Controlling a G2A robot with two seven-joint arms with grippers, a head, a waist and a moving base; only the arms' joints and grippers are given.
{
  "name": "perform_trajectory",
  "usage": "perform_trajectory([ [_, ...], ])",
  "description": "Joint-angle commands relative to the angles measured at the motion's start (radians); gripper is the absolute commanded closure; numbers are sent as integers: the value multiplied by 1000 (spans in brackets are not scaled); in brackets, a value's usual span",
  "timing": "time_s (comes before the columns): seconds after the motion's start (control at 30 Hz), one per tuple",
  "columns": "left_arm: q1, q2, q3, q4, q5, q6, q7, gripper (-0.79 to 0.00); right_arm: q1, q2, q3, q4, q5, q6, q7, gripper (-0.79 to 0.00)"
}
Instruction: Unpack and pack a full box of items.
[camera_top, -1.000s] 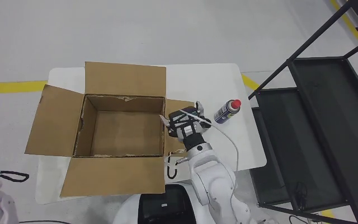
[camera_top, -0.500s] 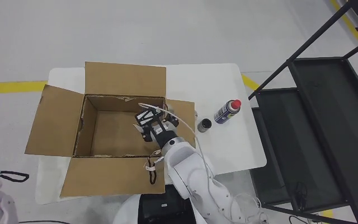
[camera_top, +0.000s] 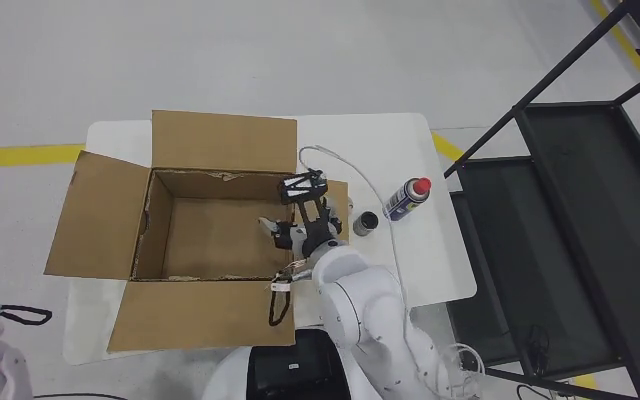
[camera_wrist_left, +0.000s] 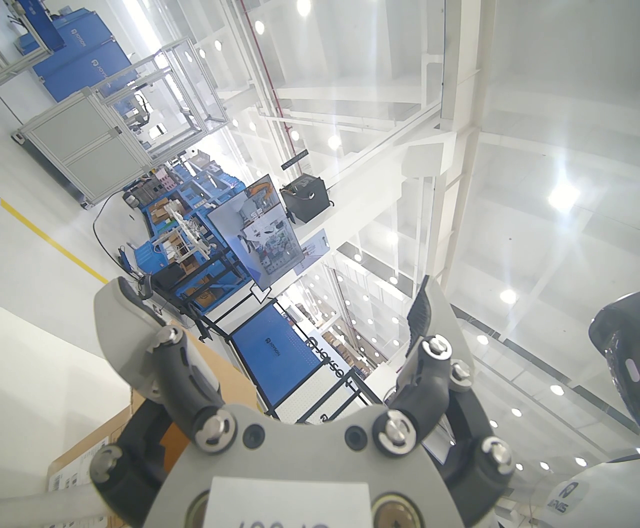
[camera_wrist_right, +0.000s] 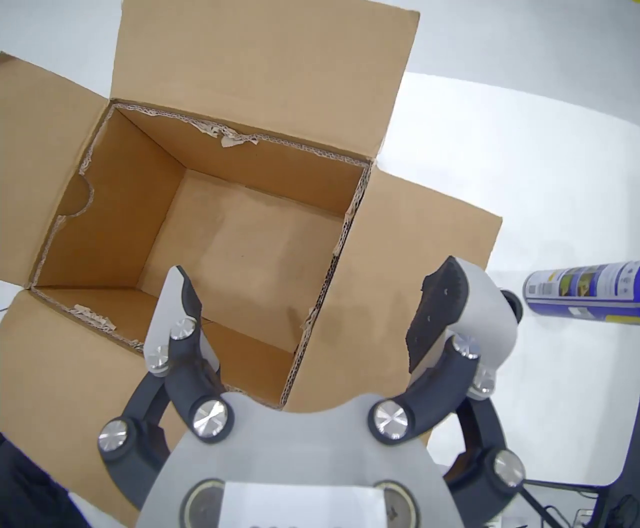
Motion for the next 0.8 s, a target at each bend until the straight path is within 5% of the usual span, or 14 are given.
perform_trajectory([
  [0.0, 0, 0, 0, 0, 0, 0, 0, -785, -18, -2, 34, -26, 79, 37, 23, -785],
  [0.43, 0, 0, 0, 0, 0, 0, 0, -785, -156, 15, 312, -67, 405, 41, -116, -785],
  [0.77, 0, 0, 0, 0, 0, 0, 0, -785, -159, 26, 398, -87, 470, 47, -199, -785],
])
